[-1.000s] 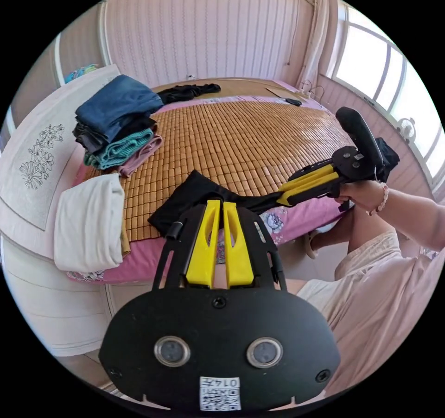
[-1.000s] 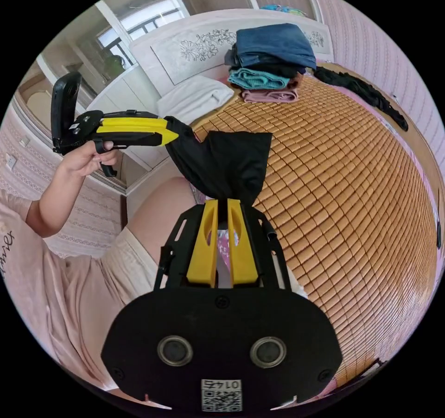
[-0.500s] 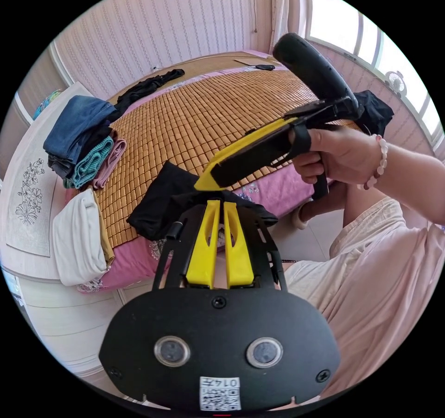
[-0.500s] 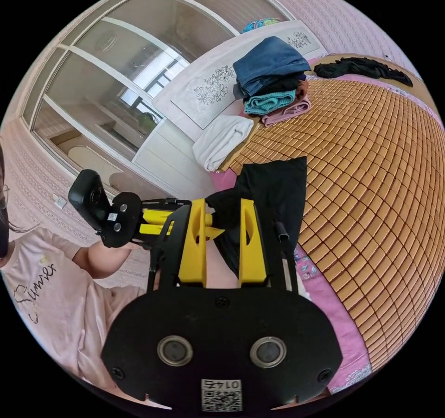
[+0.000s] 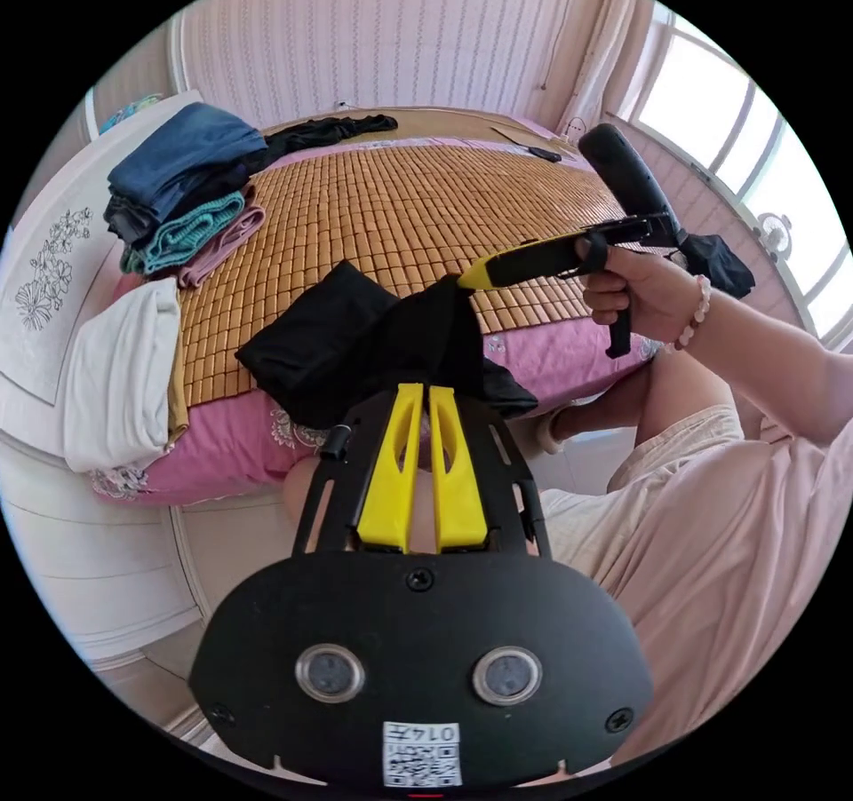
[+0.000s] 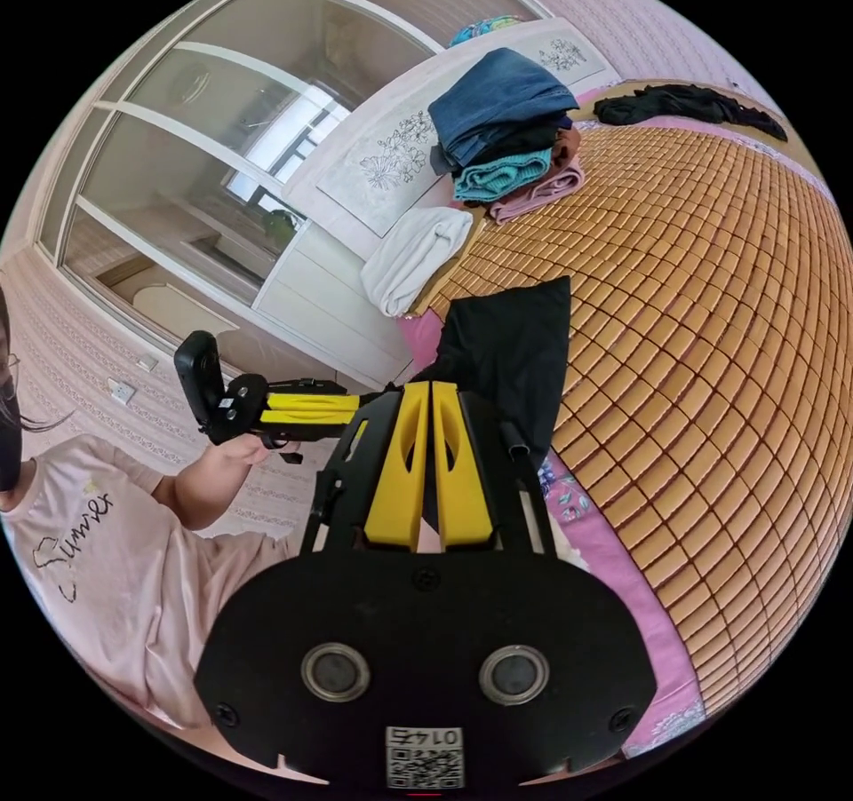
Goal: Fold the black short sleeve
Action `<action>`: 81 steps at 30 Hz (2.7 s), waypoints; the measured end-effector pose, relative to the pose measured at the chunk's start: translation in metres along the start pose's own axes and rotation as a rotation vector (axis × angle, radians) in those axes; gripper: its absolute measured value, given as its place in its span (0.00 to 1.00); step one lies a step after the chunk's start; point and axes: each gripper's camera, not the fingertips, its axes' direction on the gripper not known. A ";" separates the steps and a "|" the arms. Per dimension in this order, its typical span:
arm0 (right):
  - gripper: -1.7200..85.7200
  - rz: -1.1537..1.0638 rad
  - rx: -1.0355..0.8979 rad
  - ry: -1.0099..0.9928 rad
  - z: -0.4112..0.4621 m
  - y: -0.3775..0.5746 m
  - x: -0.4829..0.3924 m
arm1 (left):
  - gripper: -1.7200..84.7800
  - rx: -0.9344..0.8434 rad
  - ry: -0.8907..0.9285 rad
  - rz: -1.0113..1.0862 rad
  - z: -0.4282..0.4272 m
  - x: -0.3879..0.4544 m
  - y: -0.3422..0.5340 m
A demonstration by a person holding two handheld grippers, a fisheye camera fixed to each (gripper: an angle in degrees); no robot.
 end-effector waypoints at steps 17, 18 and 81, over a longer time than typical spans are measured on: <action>0.02 0.188 0.400 0.029 -0.203 0.116 -0.027 | 0.01 0.065 0.035 -0.171 -0.040 -0.028 0.095; 0.02 0.193 0.459 0.031 -0.227 0.125 -0.032 | 0.01 0.101 0.015 -0.178 -0.054 -0.031 0.099; 0.02 -0.402 0.911 0.601 -0.602 0.125 -0.363 | 0.01 0.728 -0.072 0.181 -0.330 0.117 -0.155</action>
